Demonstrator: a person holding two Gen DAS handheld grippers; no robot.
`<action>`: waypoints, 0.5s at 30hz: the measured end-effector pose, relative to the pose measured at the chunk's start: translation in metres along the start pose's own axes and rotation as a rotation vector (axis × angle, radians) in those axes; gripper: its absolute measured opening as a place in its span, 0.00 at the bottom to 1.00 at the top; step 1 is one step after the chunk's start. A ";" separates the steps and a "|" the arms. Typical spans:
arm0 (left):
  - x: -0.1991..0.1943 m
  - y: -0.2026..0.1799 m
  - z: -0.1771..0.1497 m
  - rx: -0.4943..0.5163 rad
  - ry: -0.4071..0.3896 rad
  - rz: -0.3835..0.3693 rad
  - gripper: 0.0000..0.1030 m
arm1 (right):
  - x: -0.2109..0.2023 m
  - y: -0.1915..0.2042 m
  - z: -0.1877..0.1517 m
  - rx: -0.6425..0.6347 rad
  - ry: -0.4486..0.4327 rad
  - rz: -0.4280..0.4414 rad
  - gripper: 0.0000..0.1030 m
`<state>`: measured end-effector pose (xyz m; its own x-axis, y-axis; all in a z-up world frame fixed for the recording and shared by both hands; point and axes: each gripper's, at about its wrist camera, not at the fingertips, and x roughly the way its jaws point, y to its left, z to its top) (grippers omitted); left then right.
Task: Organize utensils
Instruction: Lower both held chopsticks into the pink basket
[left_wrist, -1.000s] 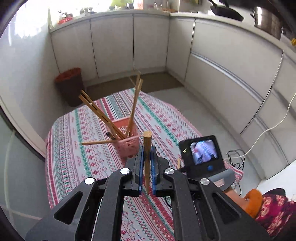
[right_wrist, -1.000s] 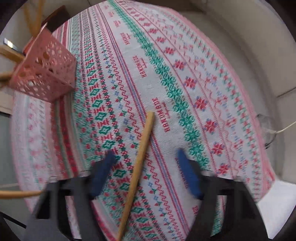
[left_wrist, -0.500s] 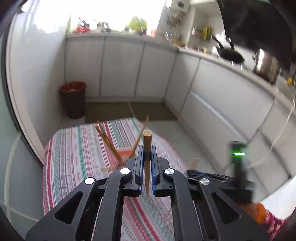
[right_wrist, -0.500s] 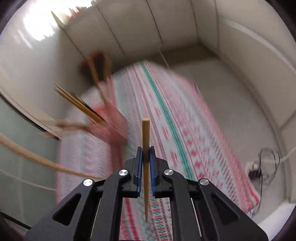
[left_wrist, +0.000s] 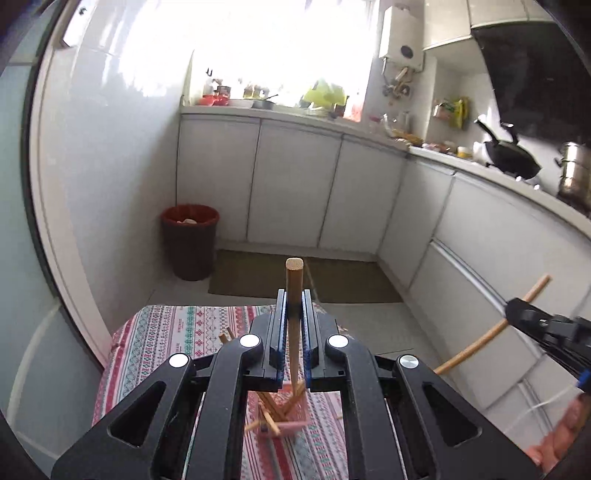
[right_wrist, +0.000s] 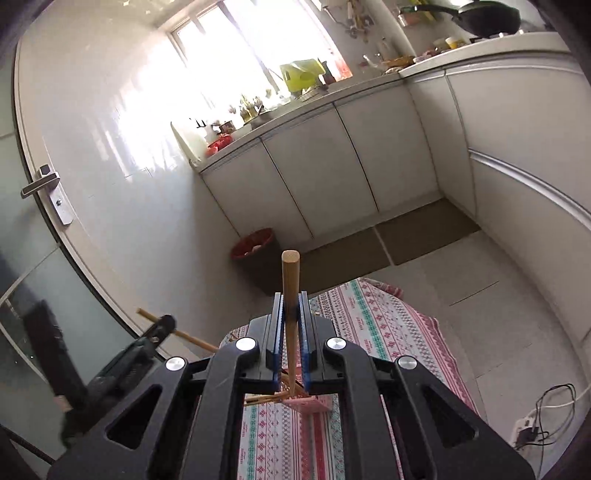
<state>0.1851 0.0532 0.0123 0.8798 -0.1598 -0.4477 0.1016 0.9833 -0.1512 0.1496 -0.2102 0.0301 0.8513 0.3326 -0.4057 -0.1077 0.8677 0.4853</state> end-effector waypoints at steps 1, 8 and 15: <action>0.009 0.000 -0.003 0.012 0.004 0.009 0.07 | 0.004 -0.003 0.000 0.002 0.002 -0.001 0.07; 0.035 0.023 -0.021 -0.053 0.106 0.018 0.26 | 0.051 -0.004 -0.013 -0.014 0.020 -0.023 0.07; -0.039 0.058 0.009 -0.153 -0.063 0.051 0.56 | 0.059 0.012 -0.019 -0.033 -0.008 -0.031 0.07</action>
<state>0.1610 0.1168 0.0287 0.9100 -0.0990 -0.4027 -0.0121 0.9643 -0.2644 0.1889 -0.1732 -0.0034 0.8585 0.3029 -0.4138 -0.0982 0.8891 0.4469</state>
